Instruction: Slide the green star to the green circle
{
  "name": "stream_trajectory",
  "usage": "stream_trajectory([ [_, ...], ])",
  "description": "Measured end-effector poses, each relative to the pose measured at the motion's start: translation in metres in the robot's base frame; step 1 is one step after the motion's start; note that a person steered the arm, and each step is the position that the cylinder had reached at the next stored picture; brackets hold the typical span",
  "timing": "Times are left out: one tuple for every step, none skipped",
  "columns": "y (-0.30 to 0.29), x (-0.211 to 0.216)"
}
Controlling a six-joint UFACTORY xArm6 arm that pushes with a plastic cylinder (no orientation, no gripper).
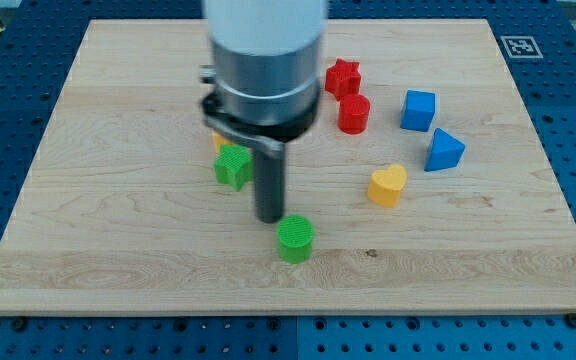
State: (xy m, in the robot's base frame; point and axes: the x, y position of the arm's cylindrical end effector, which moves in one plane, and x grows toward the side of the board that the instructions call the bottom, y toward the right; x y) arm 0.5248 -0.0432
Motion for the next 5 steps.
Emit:
stream_trajectory([
  [-0.068,-0.008],
  [-0.098,-0.054],
  [-0.098,-0.087],
  [-0.097,-0.083],
  [-0.075,-0.074],
])
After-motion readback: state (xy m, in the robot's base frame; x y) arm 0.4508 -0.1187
